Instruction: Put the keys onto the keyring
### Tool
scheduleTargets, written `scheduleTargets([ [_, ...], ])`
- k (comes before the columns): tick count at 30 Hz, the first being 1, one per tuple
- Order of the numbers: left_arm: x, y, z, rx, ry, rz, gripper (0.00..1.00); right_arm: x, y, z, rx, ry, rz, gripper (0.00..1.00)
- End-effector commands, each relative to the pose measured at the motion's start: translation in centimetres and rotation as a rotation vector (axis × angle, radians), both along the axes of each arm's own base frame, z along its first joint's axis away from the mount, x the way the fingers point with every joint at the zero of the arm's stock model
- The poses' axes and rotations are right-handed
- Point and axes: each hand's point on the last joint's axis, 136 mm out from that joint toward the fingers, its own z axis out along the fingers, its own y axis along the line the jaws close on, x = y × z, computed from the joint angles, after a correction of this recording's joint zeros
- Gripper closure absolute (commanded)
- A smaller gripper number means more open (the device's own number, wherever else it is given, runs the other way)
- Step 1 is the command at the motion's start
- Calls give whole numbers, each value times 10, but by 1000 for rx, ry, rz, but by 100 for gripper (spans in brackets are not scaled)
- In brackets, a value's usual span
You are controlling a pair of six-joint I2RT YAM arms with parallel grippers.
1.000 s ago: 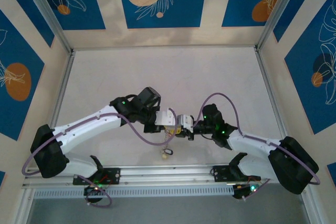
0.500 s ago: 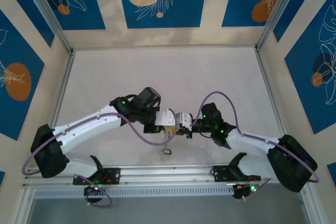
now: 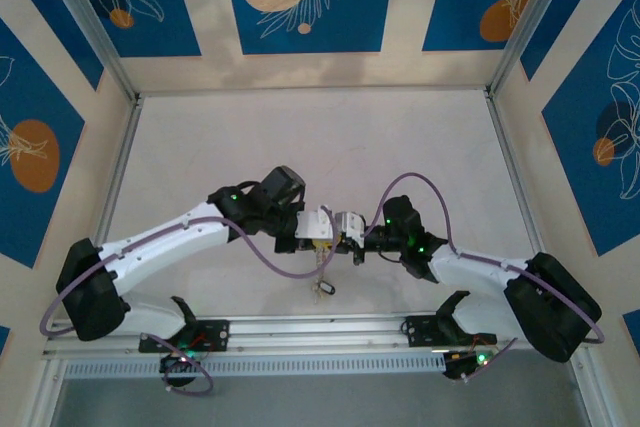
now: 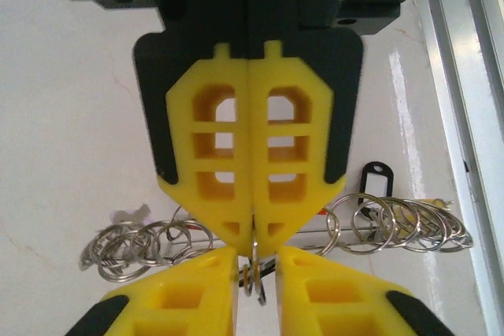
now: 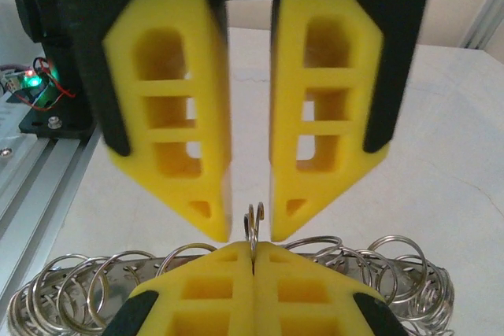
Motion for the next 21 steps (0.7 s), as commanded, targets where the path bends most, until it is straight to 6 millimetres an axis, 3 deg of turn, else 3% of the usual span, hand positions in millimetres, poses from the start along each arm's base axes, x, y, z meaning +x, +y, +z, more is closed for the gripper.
scheduleTargets([
  [1,0,3,10,-83,-14,31,78,2,4,27,106,-19,10,100],
  [7,0,5,16,-235,-22,93,74,1,4,38,169,-15,12,100],
  [15,9,15,21,-308,-75,160,89,-2,4,40,185,-14,27,100],
  [21,8,13,24,-337,-78,147,91,-6,7,35,164,-8,42,100],
])
